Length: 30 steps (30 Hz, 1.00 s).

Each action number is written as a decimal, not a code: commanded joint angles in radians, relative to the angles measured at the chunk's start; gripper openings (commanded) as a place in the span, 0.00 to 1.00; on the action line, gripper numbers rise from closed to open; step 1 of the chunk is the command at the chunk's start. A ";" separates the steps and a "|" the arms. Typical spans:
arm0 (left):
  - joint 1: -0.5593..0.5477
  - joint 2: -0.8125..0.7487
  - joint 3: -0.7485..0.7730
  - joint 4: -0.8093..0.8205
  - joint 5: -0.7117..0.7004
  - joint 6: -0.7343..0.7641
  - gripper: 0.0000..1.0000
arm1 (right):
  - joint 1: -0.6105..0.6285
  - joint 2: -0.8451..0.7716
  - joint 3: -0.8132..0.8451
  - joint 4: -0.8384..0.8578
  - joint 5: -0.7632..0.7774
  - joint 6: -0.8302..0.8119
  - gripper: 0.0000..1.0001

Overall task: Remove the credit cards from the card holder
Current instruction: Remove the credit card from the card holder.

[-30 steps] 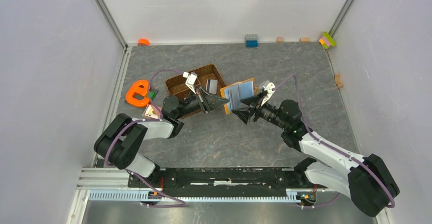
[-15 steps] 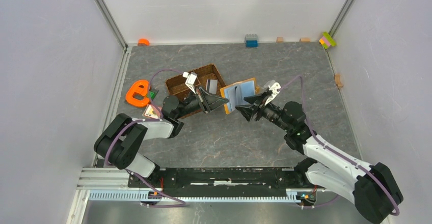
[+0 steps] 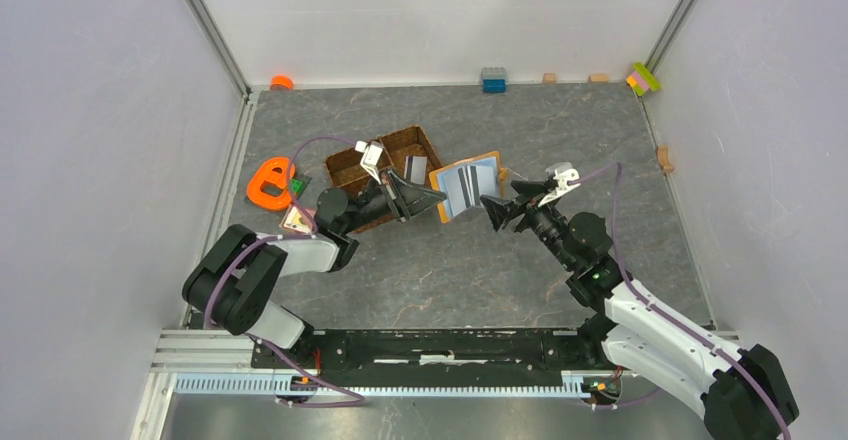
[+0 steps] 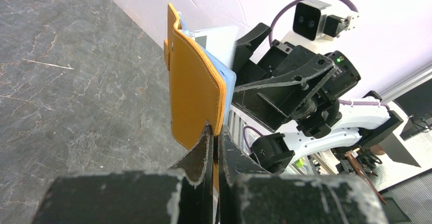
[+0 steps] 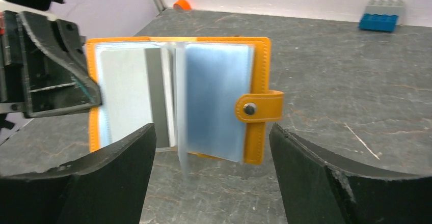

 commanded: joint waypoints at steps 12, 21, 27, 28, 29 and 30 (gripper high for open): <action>0.039 -0.083 -0.021 0.112 0.058 -0.085 0.02 | -0.064 0.066 -0.002 0.091 -0.106 0.095 0.95; 0.059 -0.081 -0.017 0.174 0.142 -0.164 0.02 | -0.170 0.194 -0.048 0.390 -0.452 0.277 0.92; 0.064 -0.078 -0.017 0.196 0.166 -0.186 0.02 | -0.184 0.215 -0.072 0.521 -0.538 0.334 0.66; 0.067 -0.076 -0.017 0.194 0.167 -0.187 0.02 | -0.185 0.218 -0.074 0.534 -0.550 0.338 0.60; 0.067 -0.074 -0.016 0.194 0.167 -0.188 0.02 | -0.185 0.220 -0.075 0.550 -0.562 0.345 0.53; 0.067 -0.072 -0.015 0.195 0.166 -0.188 0.02 | -0.184 0.224 -0.077 0.573 -0.577 0.354 0.49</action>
